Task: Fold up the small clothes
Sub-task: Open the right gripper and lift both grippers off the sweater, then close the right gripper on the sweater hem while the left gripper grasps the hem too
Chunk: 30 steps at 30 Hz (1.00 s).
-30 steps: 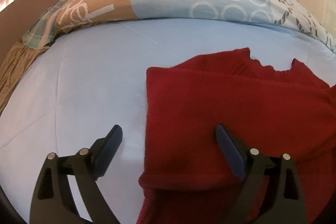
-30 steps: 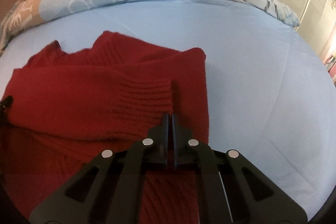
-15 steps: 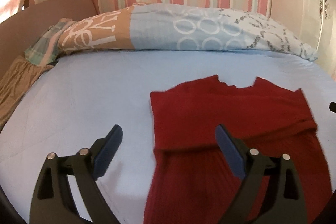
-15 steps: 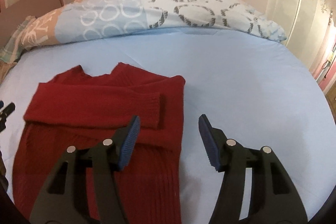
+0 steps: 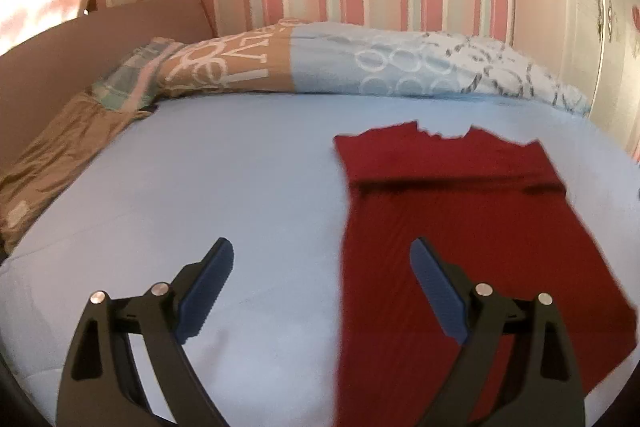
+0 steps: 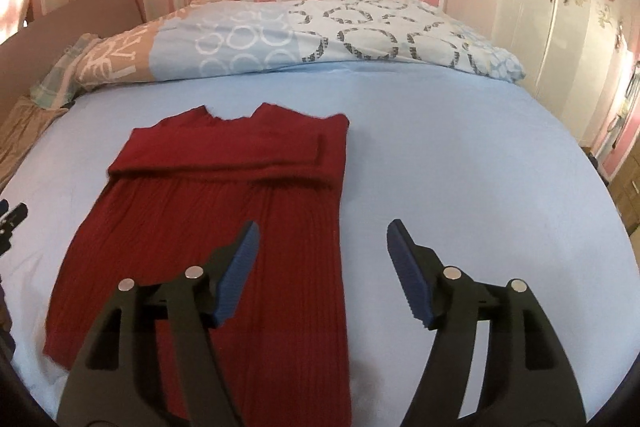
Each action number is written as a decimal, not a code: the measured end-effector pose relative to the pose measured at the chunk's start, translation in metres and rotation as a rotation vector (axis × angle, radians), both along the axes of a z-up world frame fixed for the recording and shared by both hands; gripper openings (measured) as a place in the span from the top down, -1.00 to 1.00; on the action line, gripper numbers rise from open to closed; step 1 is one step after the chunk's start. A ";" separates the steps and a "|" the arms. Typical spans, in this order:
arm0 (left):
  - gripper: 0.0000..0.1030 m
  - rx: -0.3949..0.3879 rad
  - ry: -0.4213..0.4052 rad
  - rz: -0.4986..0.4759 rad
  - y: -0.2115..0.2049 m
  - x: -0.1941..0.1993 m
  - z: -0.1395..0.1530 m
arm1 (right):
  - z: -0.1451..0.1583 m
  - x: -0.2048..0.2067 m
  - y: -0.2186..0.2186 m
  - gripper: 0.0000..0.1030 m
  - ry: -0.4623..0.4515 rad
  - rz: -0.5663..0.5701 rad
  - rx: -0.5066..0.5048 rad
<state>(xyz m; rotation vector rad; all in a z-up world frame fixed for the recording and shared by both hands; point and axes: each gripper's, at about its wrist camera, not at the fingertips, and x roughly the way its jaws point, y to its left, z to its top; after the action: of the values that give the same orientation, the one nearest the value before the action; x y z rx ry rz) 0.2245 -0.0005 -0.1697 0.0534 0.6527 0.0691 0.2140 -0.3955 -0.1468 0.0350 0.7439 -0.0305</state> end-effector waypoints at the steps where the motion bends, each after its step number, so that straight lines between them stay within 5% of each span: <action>1: -0.76 -0.007 0.005 0.009 0.005 -0.008 -0.002 | 0.001 -0.011 -0.001 -0.32 -0.005 -0.001 0.009; 5: -0.76 -0.045 0.031 0.031 0.020 -0.043 -0.012 | -0.008 -0.054 -0.012 -0.32 0.002 -0.036 0.033; 13: -0.76 -0.055 0.061 0.026 0.038 -0.104 -0.026 | -0.074 -0.108 -0.008 -0.19 0.123 -0.022 -0.027; 26: -0.76 -0.026 0.088 0.033 0.040 -0.124 -0.038 | -0.124 -0.090 0.000 -0.18 0.236 -0.042 -0.016; 28: -0.76 -0.021 0.091 0.026 0.039 -0.122 -0.040 | -0.128 -0.095 -0.007 -0.08 0.228 -0.042 0.035; 30: -0.76 -0.023 0.098 0.015 0.036 -0.121 -0.043 | -0.127 -0.099 -0.002 0.44 0.221 0.008 0.050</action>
<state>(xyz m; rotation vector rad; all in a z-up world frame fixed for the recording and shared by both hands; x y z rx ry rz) 0.1035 0.0360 -0.2128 0.0298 0.7520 0.0740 0.1149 -0.3980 -0.2734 0.0775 0.9658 -0.0079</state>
